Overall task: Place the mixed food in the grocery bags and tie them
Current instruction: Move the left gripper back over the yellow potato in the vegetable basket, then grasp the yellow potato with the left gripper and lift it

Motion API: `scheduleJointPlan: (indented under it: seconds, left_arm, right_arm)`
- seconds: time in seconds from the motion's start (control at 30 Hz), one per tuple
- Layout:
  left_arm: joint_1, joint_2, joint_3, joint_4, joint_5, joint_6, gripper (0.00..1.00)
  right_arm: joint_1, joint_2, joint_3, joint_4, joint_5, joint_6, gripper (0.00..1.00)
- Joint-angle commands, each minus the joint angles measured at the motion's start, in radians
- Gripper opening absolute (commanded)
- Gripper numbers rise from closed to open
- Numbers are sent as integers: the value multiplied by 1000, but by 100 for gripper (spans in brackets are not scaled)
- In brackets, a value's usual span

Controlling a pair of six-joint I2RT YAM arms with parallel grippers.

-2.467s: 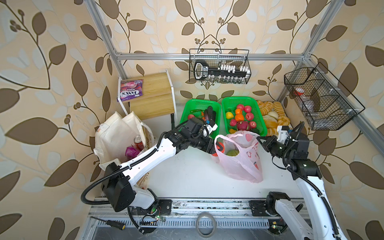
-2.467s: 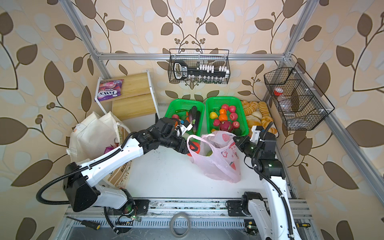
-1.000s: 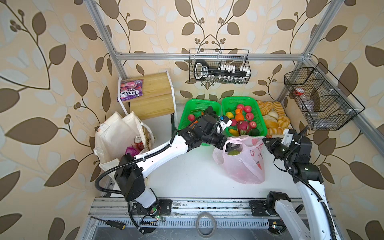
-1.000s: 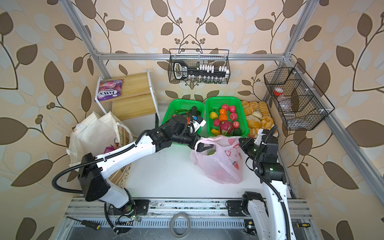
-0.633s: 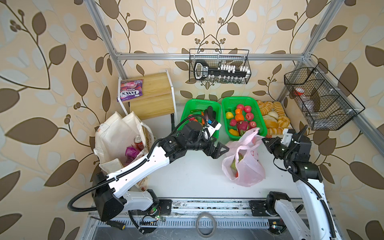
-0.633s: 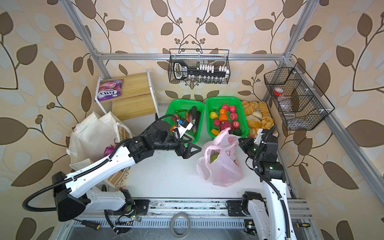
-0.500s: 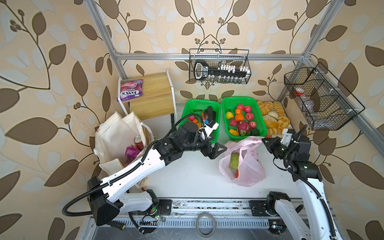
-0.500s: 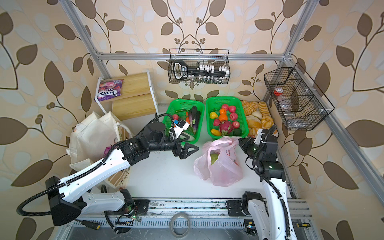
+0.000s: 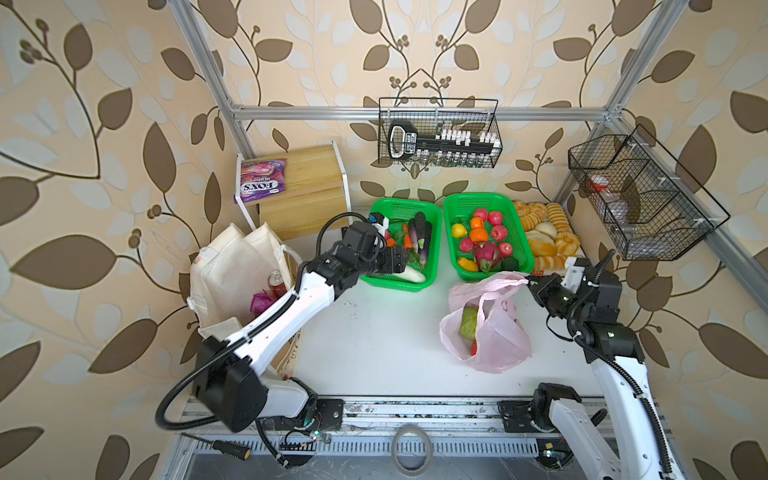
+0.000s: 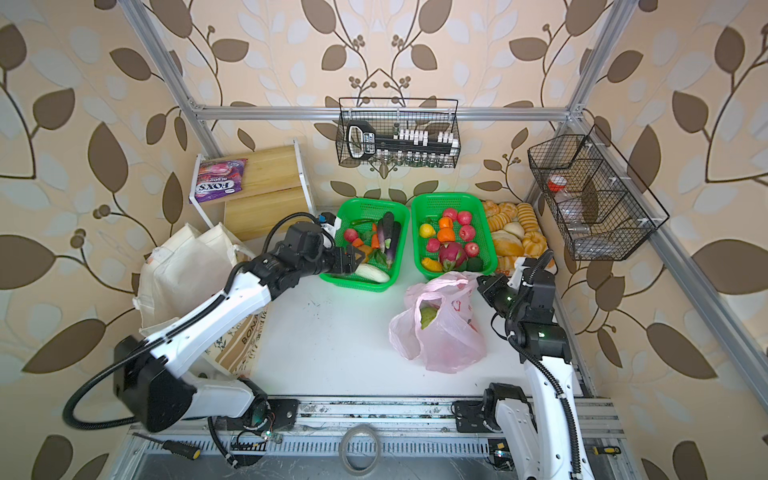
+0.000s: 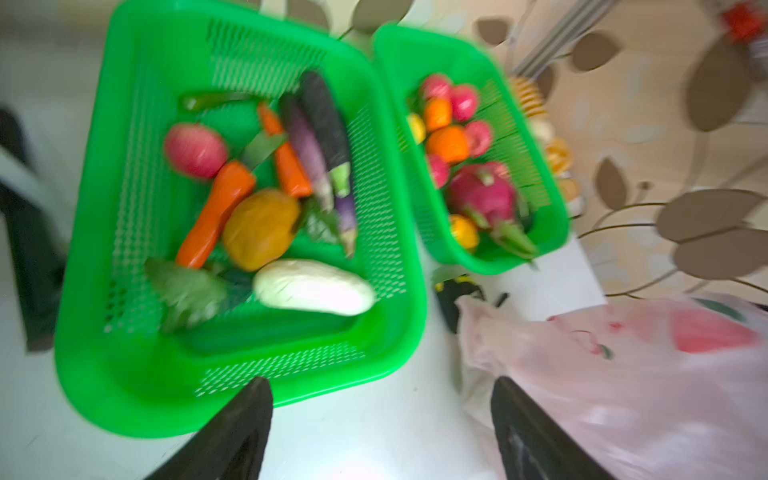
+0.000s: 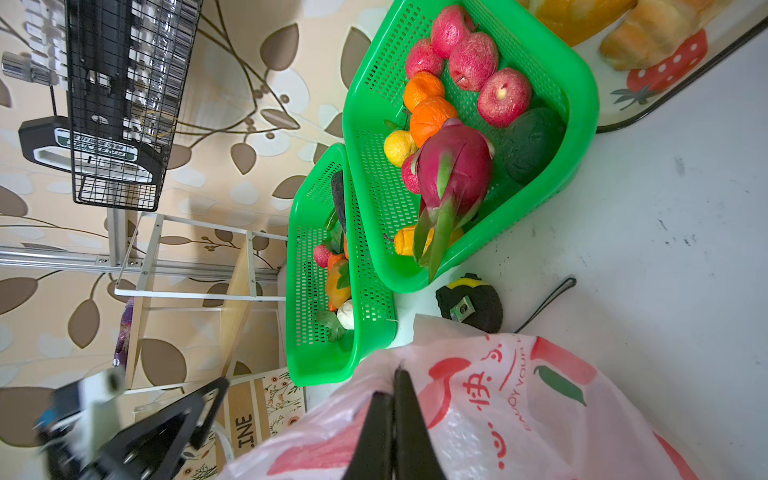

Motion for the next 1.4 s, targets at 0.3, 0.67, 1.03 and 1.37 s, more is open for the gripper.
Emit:
scheduleJointPlan:
  seconds: [0.3, 0.67, 1.03, 1.37]
  left_arm:
    - [44, 604, 589, -392, -132, 186, 82]
    - [82, 802, 857, -525, -172, 419, 67]
    - [82, 888, 934, -520, -63, 449, 64]
    - [82, 951, 937, -514, -94, 466, 62]
  right_arm:
    - [2, -6, -10, 20, -18, 1, 0]
    - [4, -13, -13, 15, -23, -9, 0]
    - [6, -13, -16, 20, -39, -7, 0]
    - [6, -18, -21, 18, -35, -9, 0]
